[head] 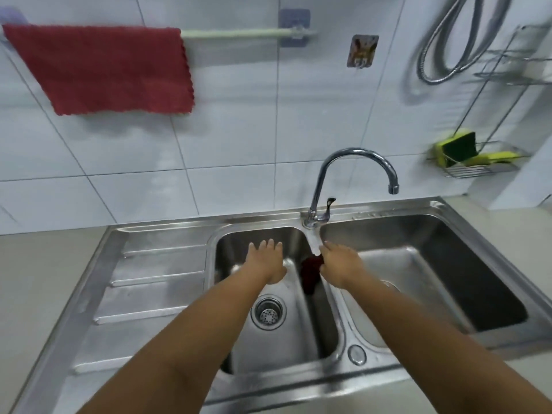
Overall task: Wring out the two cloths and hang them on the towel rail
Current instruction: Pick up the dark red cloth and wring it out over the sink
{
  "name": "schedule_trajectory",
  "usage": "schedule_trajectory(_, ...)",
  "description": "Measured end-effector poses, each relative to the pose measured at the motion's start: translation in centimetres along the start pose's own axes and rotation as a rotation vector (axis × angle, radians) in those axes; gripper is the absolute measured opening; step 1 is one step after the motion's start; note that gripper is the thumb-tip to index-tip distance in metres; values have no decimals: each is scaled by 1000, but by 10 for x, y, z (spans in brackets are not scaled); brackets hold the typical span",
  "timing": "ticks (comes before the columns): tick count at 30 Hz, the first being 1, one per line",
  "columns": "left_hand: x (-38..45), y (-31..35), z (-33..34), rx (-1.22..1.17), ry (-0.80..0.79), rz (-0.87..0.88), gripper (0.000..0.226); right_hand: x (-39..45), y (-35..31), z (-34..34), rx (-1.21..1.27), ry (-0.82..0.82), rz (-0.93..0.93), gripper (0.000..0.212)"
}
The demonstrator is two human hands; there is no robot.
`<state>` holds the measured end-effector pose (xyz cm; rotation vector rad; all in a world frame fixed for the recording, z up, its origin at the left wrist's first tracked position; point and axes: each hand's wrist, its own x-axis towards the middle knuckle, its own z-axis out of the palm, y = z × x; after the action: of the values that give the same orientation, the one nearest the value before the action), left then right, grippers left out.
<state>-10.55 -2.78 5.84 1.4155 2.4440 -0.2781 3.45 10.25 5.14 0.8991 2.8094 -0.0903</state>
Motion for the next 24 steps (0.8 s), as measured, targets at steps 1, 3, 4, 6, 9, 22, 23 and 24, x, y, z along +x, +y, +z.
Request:
schedule_trajectory(1, 5, 9, 4, -4, -7, 8, 73, 2, 8, 6, 5, -10, -3, 49)
schedule_trajectory(3, 17, 25, 13, -23, -18, 24, 72, 6, 20, 18, 24, -33, -2, 47)
schedule_trajectory(4, 22, 31, 17, -31, -20, 31, 72, 8, 24, 23, 35, -42, 0, 47)
schedule_trajectory(6, 35, 44, 26, -47, -32, 40, 71, 14, 33, 35, 46, -60, -9, 46)
schedule_trajectory(9, 56, 60, 40, -116, -50, 48, 71, 22, 45, 53, 79, -89, -19, 47)
schedule_trajectory(22, 94, 93, 61, -450, 137, -33, 41, 32, 64, 87, 545, 41, 63, 43)
schedule_trajectory(23, 95, 95, 61, -447, 154, -33, 33, 31, 64, 89, 549, 55, 69, 41)
schedule_trajectory(24, 94, 96, 60, -433, 165, -34, 27, 29, 64, 90, 537, 66, 72, 40)
